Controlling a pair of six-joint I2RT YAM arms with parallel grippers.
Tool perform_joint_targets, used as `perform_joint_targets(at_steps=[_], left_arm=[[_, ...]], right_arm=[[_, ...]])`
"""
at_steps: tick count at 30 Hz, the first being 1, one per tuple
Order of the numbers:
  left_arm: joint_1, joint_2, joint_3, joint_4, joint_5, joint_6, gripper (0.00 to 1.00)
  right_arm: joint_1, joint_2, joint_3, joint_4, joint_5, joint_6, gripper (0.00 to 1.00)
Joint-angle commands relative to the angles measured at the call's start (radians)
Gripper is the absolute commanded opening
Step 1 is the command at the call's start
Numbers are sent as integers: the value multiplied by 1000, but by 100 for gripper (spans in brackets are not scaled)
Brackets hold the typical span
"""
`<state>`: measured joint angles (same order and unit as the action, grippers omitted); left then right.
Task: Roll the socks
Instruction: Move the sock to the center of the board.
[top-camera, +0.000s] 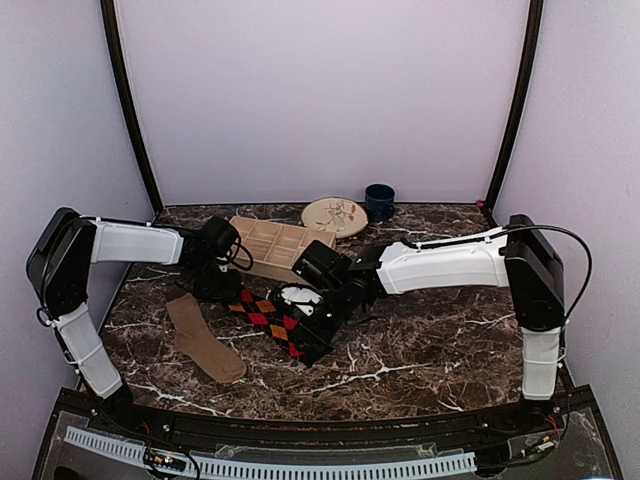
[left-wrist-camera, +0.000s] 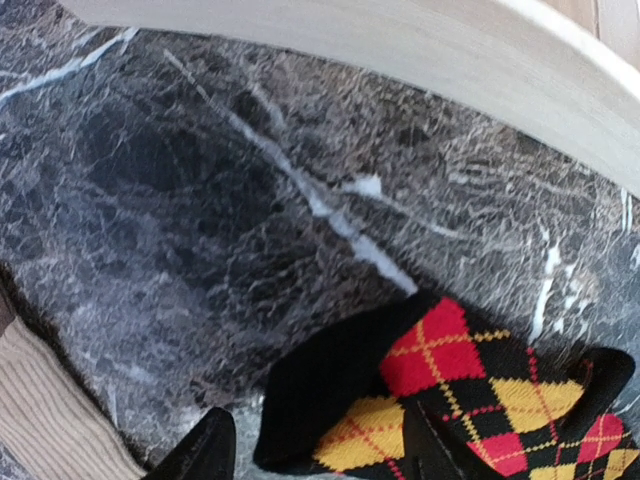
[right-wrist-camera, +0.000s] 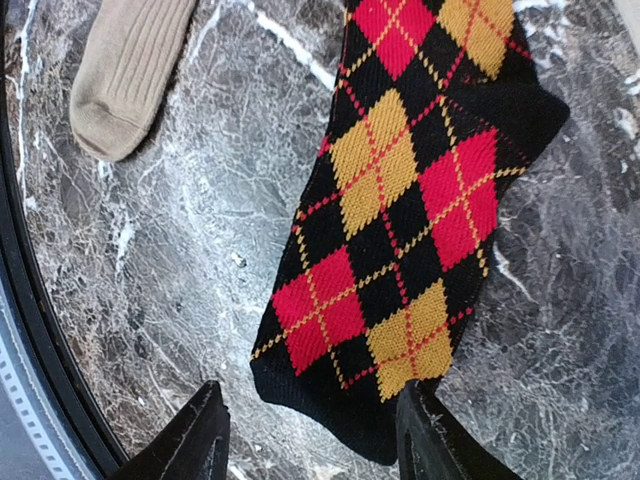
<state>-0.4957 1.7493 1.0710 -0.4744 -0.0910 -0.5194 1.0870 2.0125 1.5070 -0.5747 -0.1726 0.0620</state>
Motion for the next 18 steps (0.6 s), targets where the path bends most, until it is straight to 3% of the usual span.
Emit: perform_joint_targets(at_steps=[1, 13, 15, 18], left_arm=[[0, 21, 21, 28, 2, 17, 59], [0, 82, 47, 61, 60, 64, 51], [0, 85, 54, 82, 90, 83, 48], [-1, 89, 63, 114, 128, 100, 46]], right_arm=[[-18, 44, -20, 21, -30, -16, 55], [-45, 85, -122, 63, -60, 14, 46], [-48, 81, -148, 63, -61, 32, 41], [-49, 77, -184, 54, -62, 53, 25]])
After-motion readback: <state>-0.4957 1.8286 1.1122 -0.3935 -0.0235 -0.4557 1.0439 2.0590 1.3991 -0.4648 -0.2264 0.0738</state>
